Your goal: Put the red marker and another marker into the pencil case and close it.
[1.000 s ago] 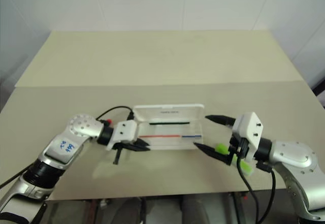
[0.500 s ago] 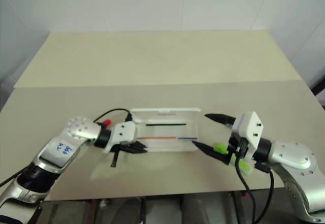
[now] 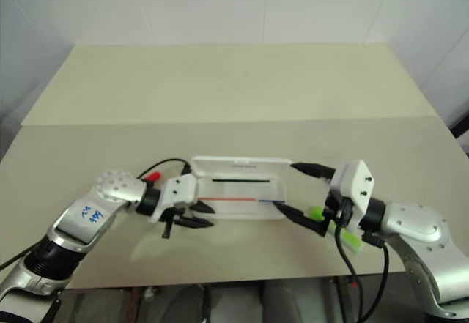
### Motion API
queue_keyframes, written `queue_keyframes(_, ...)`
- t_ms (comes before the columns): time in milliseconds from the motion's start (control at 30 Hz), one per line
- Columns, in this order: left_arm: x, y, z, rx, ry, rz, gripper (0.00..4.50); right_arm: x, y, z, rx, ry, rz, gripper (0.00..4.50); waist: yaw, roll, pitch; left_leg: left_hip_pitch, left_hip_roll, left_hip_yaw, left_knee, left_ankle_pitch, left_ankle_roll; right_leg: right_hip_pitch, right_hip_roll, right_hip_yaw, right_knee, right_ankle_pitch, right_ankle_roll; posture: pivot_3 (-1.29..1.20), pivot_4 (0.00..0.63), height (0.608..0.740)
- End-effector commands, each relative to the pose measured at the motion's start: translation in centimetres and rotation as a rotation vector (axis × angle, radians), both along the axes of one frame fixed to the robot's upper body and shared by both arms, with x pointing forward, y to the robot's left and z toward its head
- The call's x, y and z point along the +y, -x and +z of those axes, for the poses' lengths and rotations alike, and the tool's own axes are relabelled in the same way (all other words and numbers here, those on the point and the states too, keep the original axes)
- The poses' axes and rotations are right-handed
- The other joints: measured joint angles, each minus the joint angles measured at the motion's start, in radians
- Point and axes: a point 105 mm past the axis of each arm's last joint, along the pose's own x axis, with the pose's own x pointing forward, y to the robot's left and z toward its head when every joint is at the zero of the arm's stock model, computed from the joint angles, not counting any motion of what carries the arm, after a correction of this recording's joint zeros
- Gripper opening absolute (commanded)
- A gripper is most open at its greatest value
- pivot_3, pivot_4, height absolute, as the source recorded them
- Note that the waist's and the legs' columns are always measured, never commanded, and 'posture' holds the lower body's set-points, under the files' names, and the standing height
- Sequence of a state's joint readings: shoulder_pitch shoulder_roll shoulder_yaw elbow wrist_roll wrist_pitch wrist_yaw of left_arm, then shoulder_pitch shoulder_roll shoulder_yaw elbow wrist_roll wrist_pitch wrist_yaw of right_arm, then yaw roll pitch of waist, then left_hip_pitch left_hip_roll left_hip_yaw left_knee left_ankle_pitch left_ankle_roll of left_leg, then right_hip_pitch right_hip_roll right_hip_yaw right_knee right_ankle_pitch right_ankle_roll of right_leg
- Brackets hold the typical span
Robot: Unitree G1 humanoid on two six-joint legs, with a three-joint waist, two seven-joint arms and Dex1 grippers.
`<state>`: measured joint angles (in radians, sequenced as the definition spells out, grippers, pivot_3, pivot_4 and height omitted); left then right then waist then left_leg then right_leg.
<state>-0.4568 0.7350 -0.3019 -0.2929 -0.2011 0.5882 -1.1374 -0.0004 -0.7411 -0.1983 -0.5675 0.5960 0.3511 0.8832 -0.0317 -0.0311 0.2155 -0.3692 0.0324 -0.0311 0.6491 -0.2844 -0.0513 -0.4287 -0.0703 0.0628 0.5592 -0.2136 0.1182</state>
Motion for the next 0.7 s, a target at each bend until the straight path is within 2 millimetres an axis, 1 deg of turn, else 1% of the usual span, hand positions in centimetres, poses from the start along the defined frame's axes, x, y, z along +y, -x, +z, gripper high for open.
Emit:
queue_keyframes(33,0.3,0.5,2.2,-0.043,0.059,-0.02,1.46,0.1,-0.1,0.6,-0.031,-0.007,0.014,4.5,0.0,0.0,0.0,0.0,0.0,0.0,0.0,0.0,0.0,0.0,0.0,0.0,0.0,0.0,0.0,0.0,0.15,0.74)
queue_keyframes(167,1.2,1.5,3.7,-0.029,0.103,-0.021,1.46,0.2,-0.3,0.4,-0.025,-0.01,0.028,4.5,-0.002,0.0,0.0,0.0,0.0,0.0,-0.001,0.0,0.0,0.0,0.0,0.0,0.0,0.0,0.0,0.0,0.15,0.74)
queue_keyframes(300,2.7,3.5,4.5,0.03,0.115,-0.057,1.46,0.3,-0.6,0.4,-0.023,-0.011,0.047,4.5,-0.003,0.0,0.0,0.0,0.0,0.0,-0.001,0.0,0.0,0.0,0.0,0.0,0.0,0.0,0.0,0.0,0.15,0.74)
queue_keyframes(400,4.0,5.4,5.0,0.095,0.133,-0.066,2.0,0.2,-0.9,0.7,-0.026,-0.01,0.058,4.5,-0.005,0.0,0.0,0.0,0.0,0.0,-0.001,0.0,0.0,0.0,0.0,0.0,0.0,0.0,0.0,0.0,0.15,0.74)
queue_keyframes(467,4.7,6.2,5.2,0.117,0.143,-0.054,2.72,0.1,-1.1,1.0,-0.033,-0.011,0.067,4.5,-0.006,0.0,0.0,0.0,0.0,0.0,-0.001,0.0,0.0,0.0,0.0,0.0,0.0,0.0,0.0,0.0,0.15,0.74)
queue_keyframes(500,5.1,6.3,5.2,0.112,0.147,-0.031,2.99,0.1,-1.2,1.2,-0.04,-0.011,0.072,4.5,-0.006,0.0,0.0,0.0,0.0,0.0,-0.001,0.0,0.0,-0.001,0.0,0.0,0.0,0.0,0.0,0.0,0.15,0.74)
queue_keyframes(533,5.8,6.5,5.1,0.104,0.147,-0.008,3.4,0.2,-1.2,1.6,-0.049,-0.012,0.083,4.5,-0.007,0.0,0.0,0.0,0.0,0.0,-0.001,0.0,0.0,0.0,0.0,0.0,0.0,0.0,0.0,0.0,0.15,0.74)
queue_keyframes(633,7.4,6.2,5.1,0.045,0.182,0.106,4.42,0.7,-1.2,2.9,-0.079,-0.011,0.135,4.5,-0.009,0.0,0.0,0.0,0.0,0.0,-0.001,0.0,0.0,-0.001,0.0,0.0,0.0,0.0,-0.001,0.0,0.15,0.74)
queue_keyframes(700,8.4,5.8,5.1,-0.003,0.203,0.18,4.47,1.1,-1.0,3.6,-0.091,-0.002,0.173,4.5,-0.011,0.0,0.0,0.0,0.001,0.0,-0.001,0.0,0.0,-0.001,0.0,0.0,-0.001,0.0,-0.001,0.0,0.15,0.74)
